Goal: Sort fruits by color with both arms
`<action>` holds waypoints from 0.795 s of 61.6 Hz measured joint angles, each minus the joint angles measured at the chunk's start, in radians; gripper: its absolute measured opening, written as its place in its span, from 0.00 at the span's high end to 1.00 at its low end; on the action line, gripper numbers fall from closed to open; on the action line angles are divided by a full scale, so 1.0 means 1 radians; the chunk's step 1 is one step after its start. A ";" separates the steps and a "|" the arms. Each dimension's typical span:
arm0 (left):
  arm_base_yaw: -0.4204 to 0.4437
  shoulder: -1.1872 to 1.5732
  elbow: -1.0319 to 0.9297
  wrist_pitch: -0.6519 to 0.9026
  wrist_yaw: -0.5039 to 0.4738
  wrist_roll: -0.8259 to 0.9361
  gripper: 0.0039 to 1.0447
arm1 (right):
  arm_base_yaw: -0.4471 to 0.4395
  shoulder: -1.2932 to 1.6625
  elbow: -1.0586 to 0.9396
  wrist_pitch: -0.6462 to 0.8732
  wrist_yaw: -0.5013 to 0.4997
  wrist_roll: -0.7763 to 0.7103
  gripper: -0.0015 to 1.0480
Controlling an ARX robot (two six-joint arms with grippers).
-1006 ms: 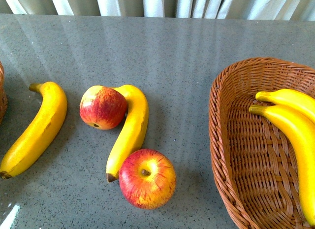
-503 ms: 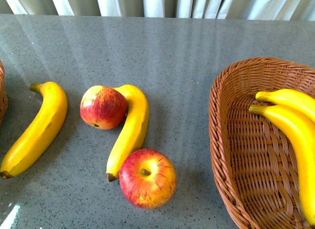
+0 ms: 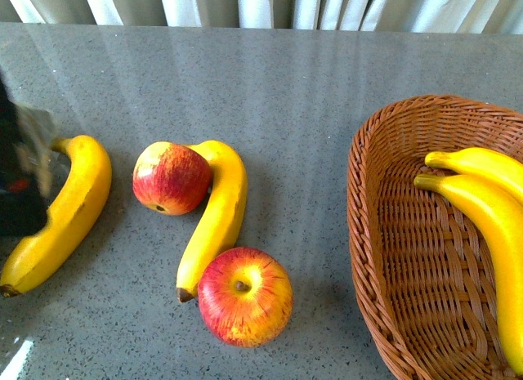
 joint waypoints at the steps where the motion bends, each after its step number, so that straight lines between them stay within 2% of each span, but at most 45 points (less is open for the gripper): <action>1: -0.005 0.010 0.001 0.006 0.000 -0.005 0.09 | 0.000 0.000 0.000 0.000 0.000 0.000 0.09; 12: -0.072 0.138 0.006 0.097 0.001 -0.055 0.09 | 0.000 0.000 0.000 0.000 0.000 0.000 0.09; 24: -0.106 0.230 0.006 0.130 0.011 -0.092 0.09 | 0.000 0.000 0.000 0.000 0.000 0.000 0.09; 34: -0.106 0.277 0.000 0.229 0.167 -0.034 0.09 | 0.000 0.000 0.000 0.000 0.000 0.000 0.09; 49: 0.051 0.393 -0.008 0.341 0.413 0.153 0.09 | 0.000 0.000 0.000 0.000 0.000 0.000 0.09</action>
